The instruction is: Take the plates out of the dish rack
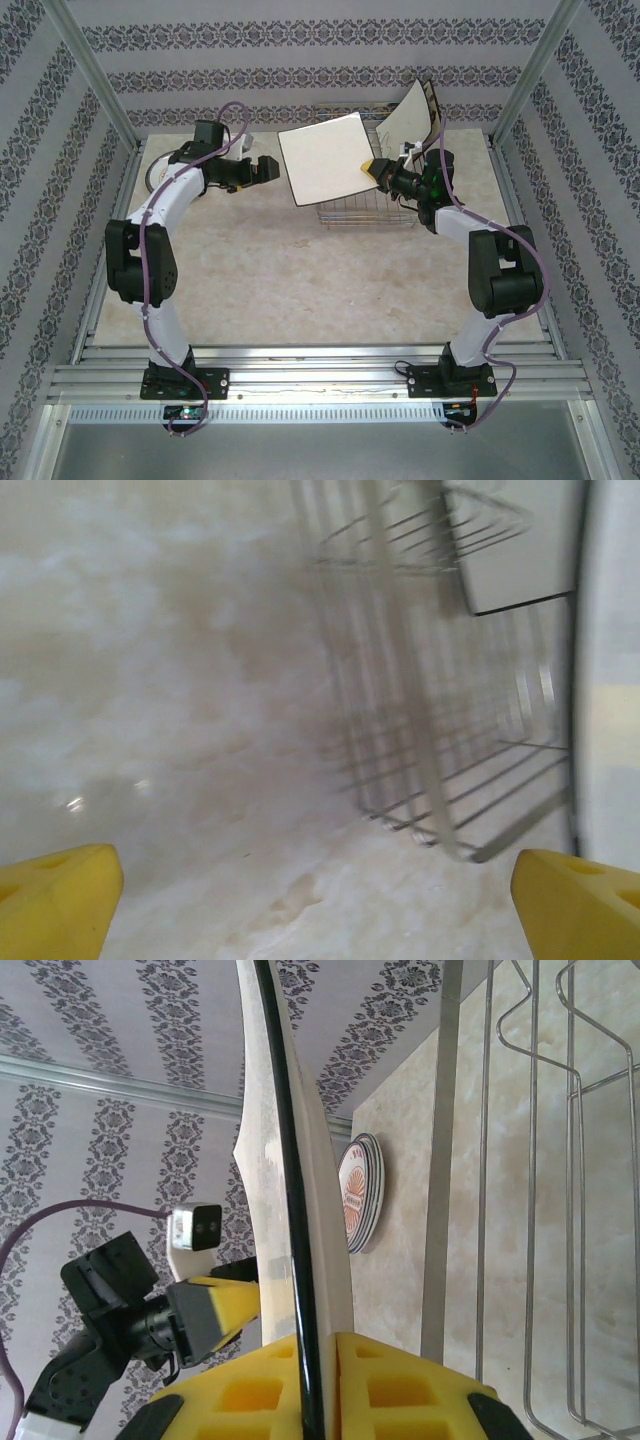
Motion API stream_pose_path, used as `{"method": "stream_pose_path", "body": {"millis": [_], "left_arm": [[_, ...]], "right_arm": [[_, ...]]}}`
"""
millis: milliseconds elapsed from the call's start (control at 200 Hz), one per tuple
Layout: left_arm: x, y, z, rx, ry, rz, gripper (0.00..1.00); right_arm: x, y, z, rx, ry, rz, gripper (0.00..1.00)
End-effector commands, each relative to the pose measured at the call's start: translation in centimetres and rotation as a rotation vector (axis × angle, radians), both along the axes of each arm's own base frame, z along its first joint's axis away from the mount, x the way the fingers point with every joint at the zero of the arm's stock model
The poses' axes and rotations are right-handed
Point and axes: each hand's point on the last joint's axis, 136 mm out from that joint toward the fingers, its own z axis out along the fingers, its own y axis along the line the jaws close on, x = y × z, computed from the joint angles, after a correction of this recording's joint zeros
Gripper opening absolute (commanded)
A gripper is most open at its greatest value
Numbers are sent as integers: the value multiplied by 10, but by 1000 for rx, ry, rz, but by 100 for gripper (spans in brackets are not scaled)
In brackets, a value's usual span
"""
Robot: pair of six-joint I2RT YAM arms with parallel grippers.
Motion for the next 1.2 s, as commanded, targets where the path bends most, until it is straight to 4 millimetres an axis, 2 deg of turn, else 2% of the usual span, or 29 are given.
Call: {"method": "stream_pose_path", "body": {"millis": [0, 105, 290, 390, 685, 744, 794, 854, 899, 954, 1064, 1164, 1194], "left_arm": [[0, -16, 41, -156, -128, -74, 100], [4, -22, 45, -216, -151, -82, 100], [9, -22, 28, -199, -117, -74, 100], [11, -21, 26, -196, -116, -66, 100], [14, -22, 28, -213, -128, -63, 88], [14, -22, 27, -216, -129, -63, 79], [14, -23, 27, -221, -128, -63, 76], [14, -23, 27, -224, -129, -66, 58], [13, -23, 27, -224, -127, -65, 53], [13, -22, 26, -224, -126, -65, 38], [13, -22, 26, -225, -125, -63, 17], [14, -23, 26, -229, -122, -61, 1], [14, -23, 25, -231, -119, -61, 0]], "right_arm": [[5, 4, 59, 37, -221, 30, 0], [8, 12, 62, 46, -225, 45, 0], [10, 30, 72, 64, -244, 83, 0], [11, 43, 72, 83, -237, 116, 0], [11, 69, 72, 110, -230, 165, 0], [11, 72, 72, 113, -228, 171, 0], [11, 74, 71, 114, -226, 177, 0], [10, 75, 71, 116, -226, 178, 0], [11, 76, 70, 116, -223, 179, 0], [10, 76, 70, 116, -224, 180, 0], [10, 77, 70, 116, -224, 181, 0], [10, 77, 69, 111, -223, 183, 0], [10, 77, 67, 107, -222, 182, 0]]}}
